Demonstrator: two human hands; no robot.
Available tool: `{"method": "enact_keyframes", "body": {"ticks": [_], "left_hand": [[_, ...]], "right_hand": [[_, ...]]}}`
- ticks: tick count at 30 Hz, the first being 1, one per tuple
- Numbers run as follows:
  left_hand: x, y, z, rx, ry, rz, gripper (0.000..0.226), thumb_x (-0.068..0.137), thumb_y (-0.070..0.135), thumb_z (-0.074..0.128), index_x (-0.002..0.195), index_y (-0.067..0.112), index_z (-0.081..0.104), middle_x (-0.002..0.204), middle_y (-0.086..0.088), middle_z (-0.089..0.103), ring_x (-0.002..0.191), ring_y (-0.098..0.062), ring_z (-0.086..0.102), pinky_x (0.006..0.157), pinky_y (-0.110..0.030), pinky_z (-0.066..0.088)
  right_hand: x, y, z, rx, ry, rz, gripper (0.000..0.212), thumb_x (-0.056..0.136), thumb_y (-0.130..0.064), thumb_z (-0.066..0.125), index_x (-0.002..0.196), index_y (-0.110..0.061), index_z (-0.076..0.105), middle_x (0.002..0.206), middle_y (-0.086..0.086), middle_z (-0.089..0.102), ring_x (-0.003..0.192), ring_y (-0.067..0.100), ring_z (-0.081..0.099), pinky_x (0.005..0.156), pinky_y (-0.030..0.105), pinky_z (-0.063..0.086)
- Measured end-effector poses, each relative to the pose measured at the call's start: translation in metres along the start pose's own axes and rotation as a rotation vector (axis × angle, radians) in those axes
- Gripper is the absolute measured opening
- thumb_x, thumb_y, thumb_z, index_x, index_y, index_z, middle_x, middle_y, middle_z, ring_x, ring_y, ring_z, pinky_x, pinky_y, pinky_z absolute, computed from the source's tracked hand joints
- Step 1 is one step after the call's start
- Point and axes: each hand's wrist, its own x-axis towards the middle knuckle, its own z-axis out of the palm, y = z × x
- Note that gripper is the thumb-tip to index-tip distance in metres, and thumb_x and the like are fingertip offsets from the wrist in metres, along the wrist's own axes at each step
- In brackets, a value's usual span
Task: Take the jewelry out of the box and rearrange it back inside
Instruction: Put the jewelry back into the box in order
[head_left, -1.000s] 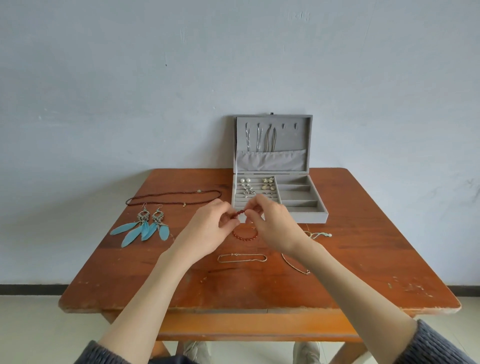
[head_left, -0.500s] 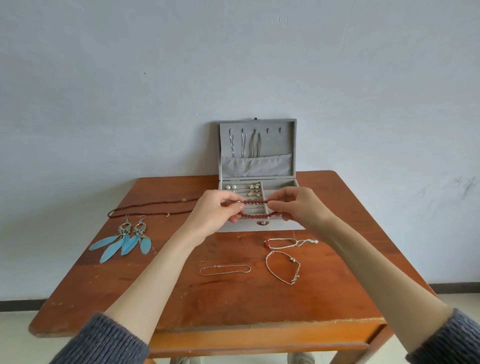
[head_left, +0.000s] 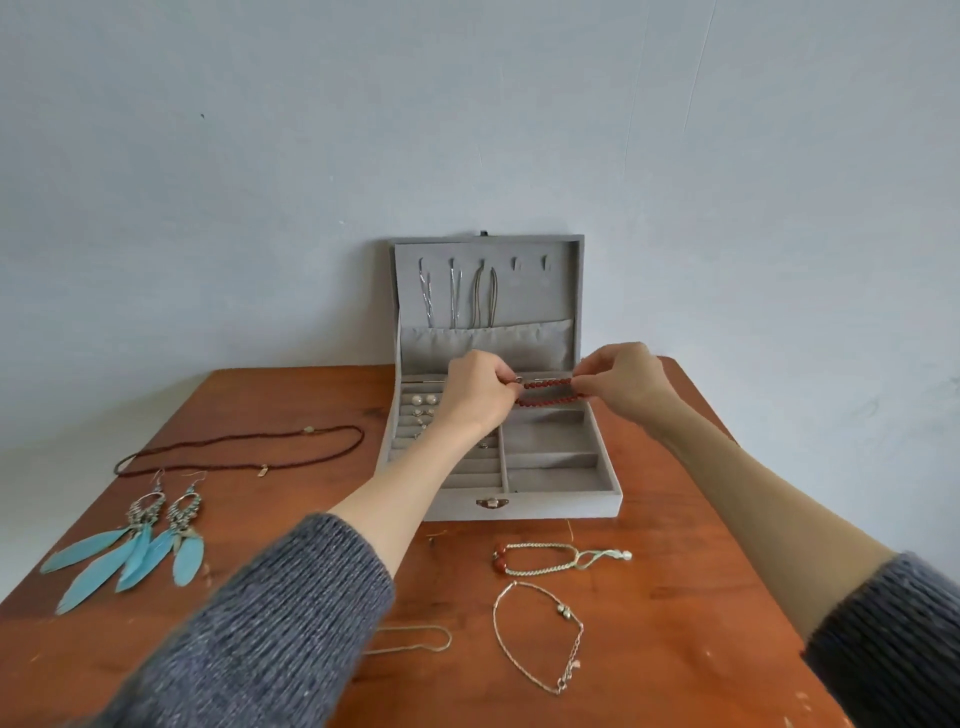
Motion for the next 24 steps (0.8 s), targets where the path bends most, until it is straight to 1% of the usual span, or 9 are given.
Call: {"method": "enact_keyframes", "body": {"ticks": [2, 5, 7, 10, 12, 16, 19, 22, 24], "left_hand": [[0.008, -0.005, 0.008, 0.058, 0.0, 0.002, 0.016, 0.085, 0.013, 0.065, 0.097, 0.006, 0.072, 0.1, -0.012, 0.07, 0.095, -0.024, 0.064, 0.083, -0.026, 0.048], [0.016, -0.009, 0.014, 0.147, 0.021, 0.042, 0.014, 0.084, 0.008, 0.061, 0.091, 0.005, 0.073, 0.095, -0.013, 0.071, 0.094, -0.026, 0.063, 0.082, -0.031, 0.05], [0.018, -0.012, 0.019, 0.227, 0.041, 0.077, 0.015, 0.084, 0.005, 0.06, 0.092, 0.004, 0.072, 0.101, -0.014, 0.068, 0.099, -0.027, 0.06, 0.084, -0.032, 0.048], [0.023, -0.016, 0.025, 0.324, 0.058, 0.079, 0.016, 0.083, 0.003, 0.062, 0.096, 0.004, 0.072, 0.114, -0.016, 0.055, 0.107, -0.029, 0.052, 0.085, -0.03, 0.044], [0.027, -0.018, 0.025, 0.381, 0.053, 0.069, 0.017, 0.083, 0.004, 0.063, 0.098, 0.003, 0.071, 0.117, -0.018, 0.052, 0.108, -0.031, 0.05, 0.086, -0.031, 0.045], [0.032, -0.017, 0.023, 0.465, 0.027, 0.076, 0.02, 0.083, 0.005, 0.064, 0.102, 0.001, 0.068, 0.119, -0.018, 0.051, 0.109, -0.032, 0.048, 0.089, -0.035, 0.047], [0.031, -0.016, 0.02, 0.517, -0.006, 0.104, 0.023, 0.085, 0.016, 0.065, 0.103, 0.003, 0.067, 0.118, -0.016, 0.053, 0.111, -0.03, 0.048, 0.09, -0.037, 0.047], [0.024, -0.016, 0.01, 0.605, -0.017, 0.192, 0.03, 0.091, 0.028, 0.056, 0.108, 0.005, 0.063, 0.116, -0.013, 0.057, 0.111, -0.029, 0.049, 0.089, -0.039, 0.046], [0.016, -0.016, 0.0, 0.643, -0.014, 0.273, 0.032, 0.094, 0.031, 0.05, 0.112, 0.007, 0.06, 0.116, -0.011, 0.057, 0.11, -0.028, 0.051, 0.089, -0.039, 0.045]], "right_hand": [[0.008, 0.007, 0.006, -0.052, 0.008, -0.023, 0.005, 0.081, -0.007, 0.064, 0.081, -0.009, 0.069, 0.077, 0.006, 0.062, 0.06, 0.008, 0.05, 0.047, 0.012, 0.037], [0.015, 0.01, 0.012, -0.115, 0.03, -0.077, 0.007, 0.082, -0.008, 0.061, 0.081, -0.01, 0.067, 0.081, 0.005, 0.062, 0.075, 0.015, 0.054, 0.055, 0.014, 0.039], [0.018, 0.01, 0.016, -0.19, 0.036, -0.111, 0.01, 0.082, -0.008, 0.059, 0.083, -0.011, 0.068, 0.087, 0.007, 0.065, 0.084, 0.019, 0.057, 0.066, 0.022, 0.046], [0.022, 0.011, 0.022, -0.33, 0.02, -0.145, 0.016, 0.079, -0.006, 0.055, 0.086, -0.01, 0.07, 0.095, 0.011, 0.067, 0.096, 0.027, 0.058, 0.079, 0.033, 0.051], [0.023, 0.012, 0.024, -0.451, 0.009, -0.163, 0.018, 0.078, -0.007, 0.055, 0.087, -0.008, 0.071, 0.099, 0.013, 0.064, 0.103, 0.031, 0.053, 0.08, 0.036, 0.051], [0.02, 0.011, 0.025, -0.554, 0.037, -0.109, 0.022, 0.082, -0.011, 0.055, 0.097, -0.007, 0.07, 0.106, 0.013, 0.058, 0.105, 0.032, 0.05, 0.072, 0.031, 0.041], [0.017, 0.008, 0.025, -0.579, 0.03, -0.112, 0.024, 0.083, -0.012, 0.053, 0.101, -0.007, 0.069, 0.109, 0.013, 0.057, 0.107, 0.033, 0.051, 0.077, 0.033, 0.041], [0.007, 0.006, 0.02, -0.603, 0.028, -0.141, 0.026, 0.089, -0.019, 0.049, 0.105, -0.009, 0.067, 0.113, 0.013, 0.055, 0.109, 0.032, 0.05, 0.087, 0.038, 0.04], [-0.003, 0.003, 0.017, -0.61, 0.045, -0.175, 0.027, 0.092, -0.023, 0.046, 0.107, -0.009, 0.064, 0.114, 0.012, 0.055, 0.11, 0.031, 0.049, 0.09, 0.04, 0.038]]}}
